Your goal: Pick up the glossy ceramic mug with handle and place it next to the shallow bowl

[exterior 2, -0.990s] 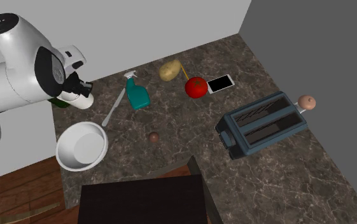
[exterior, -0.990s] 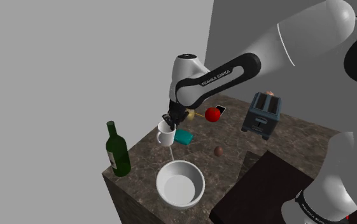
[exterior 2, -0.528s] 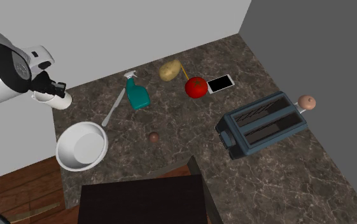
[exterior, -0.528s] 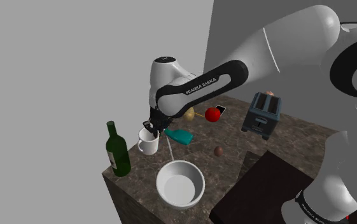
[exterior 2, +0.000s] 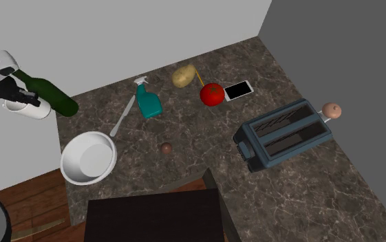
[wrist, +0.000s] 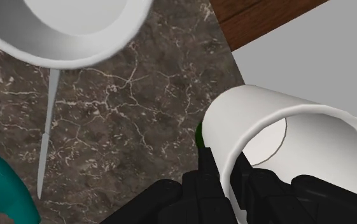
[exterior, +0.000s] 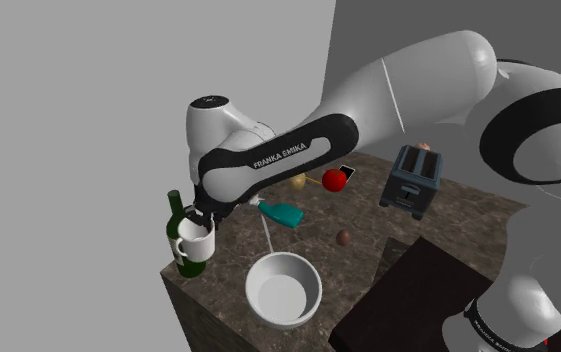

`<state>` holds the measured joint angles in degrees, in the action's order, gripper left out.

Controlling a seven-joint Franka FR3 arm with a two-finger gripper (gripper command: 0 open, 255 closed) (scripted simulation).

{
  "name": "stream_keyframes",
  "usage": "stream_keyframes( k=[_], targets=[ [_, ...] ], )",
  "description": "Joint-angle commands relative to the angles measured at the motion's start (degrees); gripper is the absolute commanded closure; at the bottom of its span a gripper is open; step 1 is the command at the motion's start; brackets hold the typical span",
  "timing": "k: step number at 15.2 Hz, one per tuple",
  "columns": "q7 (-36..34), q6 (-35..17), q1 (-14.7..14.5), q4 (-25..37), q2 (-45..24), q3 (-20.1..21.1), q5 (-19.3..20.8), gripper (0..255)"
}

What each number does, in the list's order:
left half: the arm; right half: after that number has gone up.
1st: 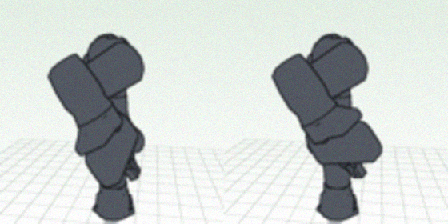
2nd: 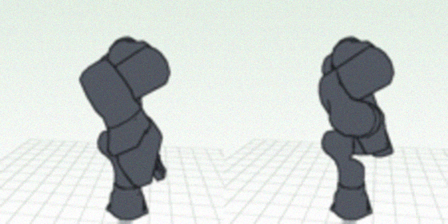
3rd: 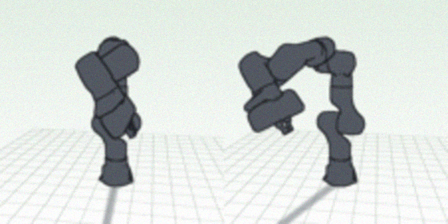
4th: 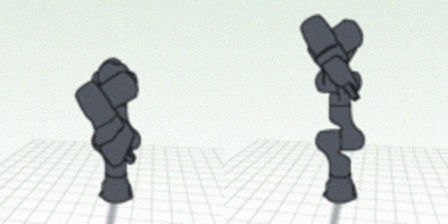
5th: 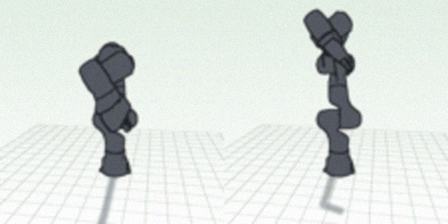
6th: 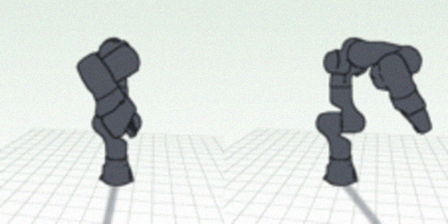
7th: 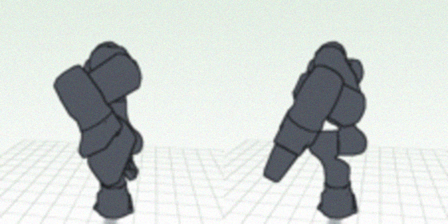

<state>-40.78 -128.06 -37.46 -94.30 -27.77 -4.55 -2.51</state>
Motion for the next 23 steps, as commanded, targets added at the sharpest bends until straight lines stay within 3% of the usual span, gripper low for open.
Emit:
stream_keyframes(
  k=[1, 23],
  targets=[
    [-1.73, 1.37, -1.08, 4.35, -2.94, 0.34, 0.19, 255],
    [-1.30, -10.71, -0.75, 1.64, -12.32, 0.88, -0.56, 255]
  ],
)
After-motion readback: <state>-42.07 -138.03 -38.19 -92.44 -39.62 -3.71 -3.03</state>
